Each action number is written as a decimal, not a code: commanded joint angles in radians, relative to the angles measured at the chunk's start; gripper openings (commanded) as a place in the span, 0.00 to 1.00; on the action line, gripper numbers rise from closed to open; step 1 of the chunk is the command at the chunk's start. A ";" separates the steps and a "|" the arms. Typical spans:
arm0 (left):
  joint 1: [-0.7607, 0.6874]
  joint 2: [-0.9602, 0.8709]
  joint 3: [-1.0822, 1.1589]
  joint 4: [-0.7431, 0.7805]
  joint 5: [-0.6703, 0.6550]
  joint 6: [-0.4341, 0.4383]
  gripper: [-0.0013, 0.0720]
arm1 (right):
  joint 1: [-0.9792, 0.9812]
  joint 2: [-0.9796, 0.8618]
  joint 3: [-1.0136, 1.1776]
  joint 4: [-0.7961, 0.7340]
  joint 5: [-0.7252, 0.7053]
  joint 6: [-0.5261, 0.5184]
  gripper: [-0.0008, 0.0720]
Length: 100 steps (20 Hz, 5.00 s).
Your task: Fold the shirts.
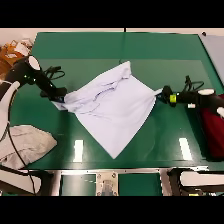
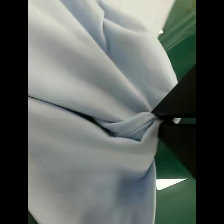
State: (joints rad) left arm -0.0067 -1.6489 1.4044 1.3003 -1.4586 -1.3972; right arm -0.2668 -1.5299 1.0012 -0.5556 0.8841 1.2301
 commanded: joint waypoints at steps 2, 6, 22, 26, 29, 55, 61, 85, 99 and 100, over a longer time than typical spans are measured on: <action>-0.034 0.146 -0.285 -0.054 -0.047 -0.040 0.05 | 0.017 -0.247 0.404 -0.093 0.150 0.084 0.03; -0.081 0.250 -0.425 -0.151 0.031 -0.043 0.05 | 0.083 -0.354 0.491 -0.093 0.165 0.105 0.03; -0.079 0.250 -0.159 0.075 0.083 0.091 0.94 | -0.174 0.362 -0.373 -0.294 0.400 0.126 0.42; -0.079 0.250 -0.159 0.049 0.108 0.091 0.94 | -0.080 0.549 -0.703 -0.282 0.324 0.124 0.58; -0.079 0.250 -0.159 0.010 0.098 0.093 0.94 | 0.039 0.549 -0.816 -0.230 0.238 0.124 0.61; -0.817 0.134 -0.203 0.032 0.243 -0.065 0.94 | -0.240 0.240 -0.362 -0.381 0.070 0.119 0.03; -0.870 0.094 -0.194 0.236 0.175 -0.177 0.28 | -0.240 0.240 -0.355 -0.376 0.070 0.111 0.03; 0.002 0.348 -0.574 -0.312 0.305 0.245 0.06 | -0.196 0.241 -0.226 -0.242 0.282 0.014 0.03; -0.146 0.294 -0.376 -0.239 0.317 0.084 1.00 | -0.145 0.240 -0.226 -0.241 0.277 0.014 0.03; -0.175 0.272 -0.384 -0.235 0.331 0.064 1.00 | -0.145 0.240 -0.226 -0.241 0.276 0.014 0.03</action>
State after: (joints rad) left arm -0.1093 -1.3399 1.0355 1.0721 -1.1797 -1.2976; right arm -0.4137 -1.2896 0.7750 -0.7975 1.1679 1.2442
